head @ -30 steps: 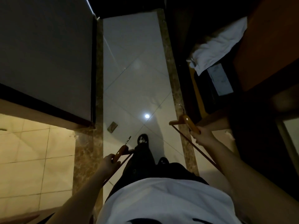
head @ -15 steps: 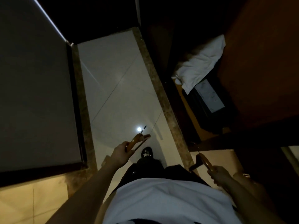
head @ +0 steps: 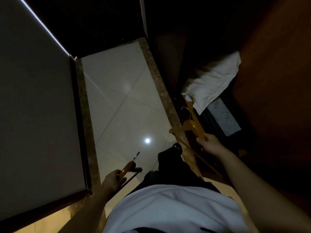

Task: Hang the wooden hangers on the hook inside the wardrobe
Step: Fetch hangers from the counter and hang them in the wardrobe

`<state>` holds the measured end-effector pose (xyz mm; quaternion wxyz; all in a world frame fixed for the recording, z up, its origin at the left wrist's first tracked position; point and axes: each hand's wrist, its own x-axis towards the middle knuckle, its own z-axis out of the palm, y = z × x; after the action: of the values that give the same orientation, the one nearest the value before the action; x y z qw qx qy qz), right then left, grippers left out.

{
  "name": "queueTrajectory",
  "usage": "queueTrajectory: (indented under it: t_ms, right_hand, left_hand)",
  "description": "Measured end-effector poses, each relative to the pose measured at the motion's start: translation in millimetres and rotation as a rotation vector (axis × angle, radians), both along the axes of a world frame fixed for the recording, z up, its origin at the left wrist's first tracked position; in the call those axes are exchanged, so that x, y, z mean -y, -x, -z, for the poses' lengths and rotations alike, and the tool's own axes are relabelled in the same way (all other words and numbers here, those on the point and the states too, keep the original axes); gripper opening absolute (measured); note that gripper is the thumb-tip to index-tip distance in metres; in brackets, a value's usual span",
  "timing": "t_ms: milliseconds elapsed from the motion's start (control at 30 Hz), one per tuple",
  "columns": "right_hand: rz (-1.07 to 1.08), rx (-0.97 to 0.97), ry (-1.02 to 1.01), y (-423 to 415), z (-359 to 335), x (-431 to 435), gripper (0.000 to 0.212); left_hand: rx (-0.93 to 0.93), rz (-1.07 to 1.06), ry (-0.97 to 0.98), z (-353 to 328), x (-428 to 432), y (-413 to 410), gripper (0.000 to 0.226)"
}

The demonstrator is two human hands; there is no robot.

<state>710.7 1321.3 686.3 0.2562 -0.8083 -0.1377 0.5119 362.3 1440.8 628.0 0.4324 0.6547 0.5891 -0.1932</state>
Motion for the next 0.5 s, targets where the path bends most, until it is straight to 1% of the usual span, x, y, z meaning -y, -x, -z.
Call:
queueTrajectory:
  t_ms: [133, 267, 333, 433, 500]
  right_hand:
    - [-0.033, 0.002, -0.013, -42.9, 10.6, -35.7, 0.030]
    - [-0.012, -0.009, 0.023, -84.6, 17.7, -47.8, 0.023]
    - [-0.001, 0.005, 0.063, -104.4, 16.6, -48.3, 0.024]
    - [0.069, 0.032, 0.087, -132.9, 13.9, -44.9, 0.029]
    - [0.125, 0.094, 0.102, -150.3, 10.8, -42.6, 0.024]
  left_hand:
    - [-0.015, -0.028, -0.007, -2.3, -30.9, -37.6, 0.028]
    - [0.034, 0.021, -0.073, -6.8, -76.1, -99.7, 0.030]
    - [0.071, 0.041, -0.088, -13.2, -96.1, -135.9, 0.029]
    - [0.144, 0.081, -0.106, -23.5, -121.3, -191.0, 0.029]
    - [0.186, 0.145, -0.109, -33.3, -136.6, -226.7, 0.024]
